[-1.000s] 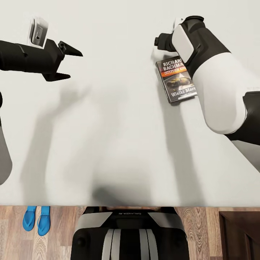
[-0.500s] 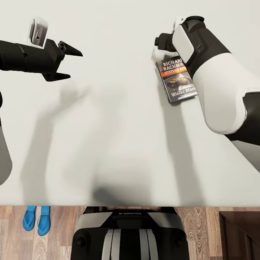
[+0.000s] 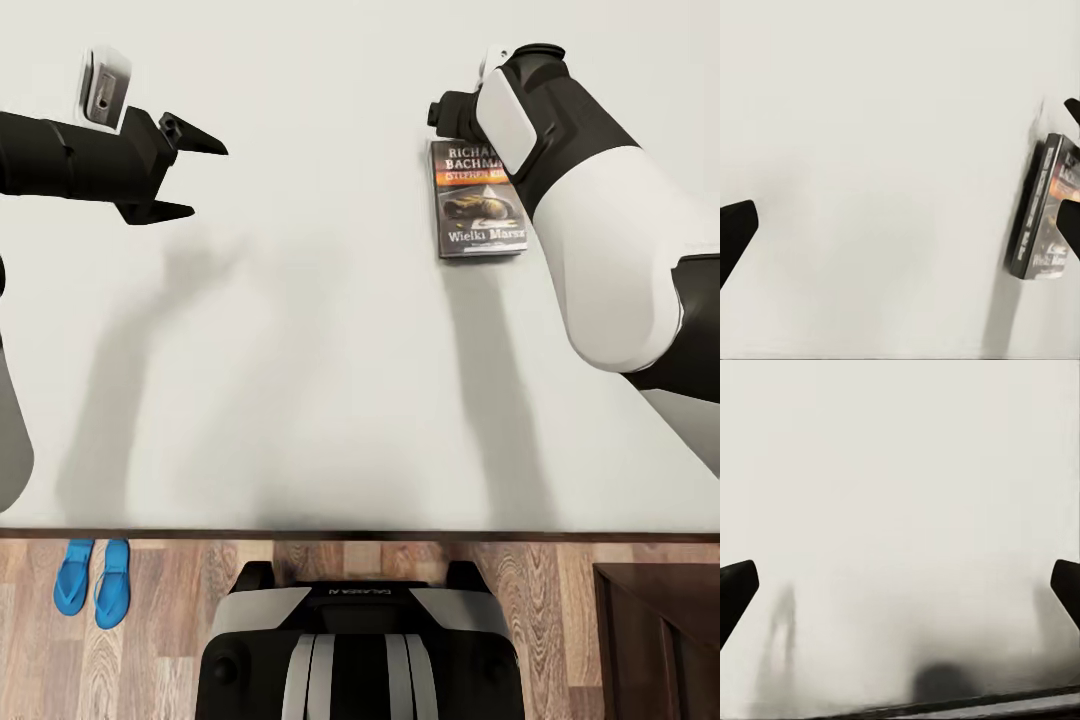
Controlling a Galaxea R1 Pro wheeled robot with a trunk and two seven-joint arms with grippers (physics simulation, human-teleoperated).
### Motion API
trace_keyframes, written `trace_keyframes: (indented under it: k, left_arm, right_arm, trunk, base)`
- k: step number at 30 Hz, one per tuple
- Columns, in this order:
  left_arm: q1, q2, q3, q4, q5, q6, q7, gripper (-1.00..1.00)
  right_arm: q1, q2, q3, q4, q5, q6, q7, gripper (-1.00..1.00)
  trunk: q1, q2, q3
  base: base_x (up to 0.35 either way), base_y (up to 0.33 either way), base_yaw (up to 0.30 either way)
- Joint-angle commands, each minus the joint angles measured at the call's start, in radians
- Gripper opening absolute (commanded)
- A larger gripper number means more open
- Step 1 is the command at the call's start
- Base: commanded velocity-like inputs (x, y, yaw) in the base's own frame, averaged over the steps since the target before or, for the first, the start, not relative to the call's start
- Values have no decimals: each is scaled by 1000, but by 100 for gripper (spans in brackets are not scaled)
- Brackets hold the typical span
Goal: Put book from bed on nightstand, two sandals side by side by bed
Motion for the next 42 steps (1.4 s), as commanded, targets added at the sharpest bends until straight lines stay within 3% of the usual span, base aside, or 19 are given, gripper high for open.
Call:
trace_keyframes:
  k: [1, 16, 32, 42]
  left_arm:
    - [-1, 0, 0, -1, 6, 6, 8, 100]
    - [-1, 0, 0, 0, 5, 6, 8, 100]
    - [-1, 0, 2, -1, 6, 6, 8, 100]
    - [-1, 0, 2, -1, 6, 6, 8, 100]
  right_arm:
    - [0, 1, -8, 46, -15, 5, -10, 100]
    - [-3, 2, -8, 46, -15, 9, -11, 100]
    - [-3, 4, -7, 46, -15, 10, -11, 100]
    - [-3, 4, -6, 46, -15, 10, -12, 100]
  trunk:
    - [0, 0, 0]
    - [0, 0, 0]
    - [0, 0, 0]
    - [0, 0, 0]
  base:
    - [-203, -87, 0]
    - [-64, -24, 0]
    - [-262, -1, 0]
    - [-74, 0, 0]
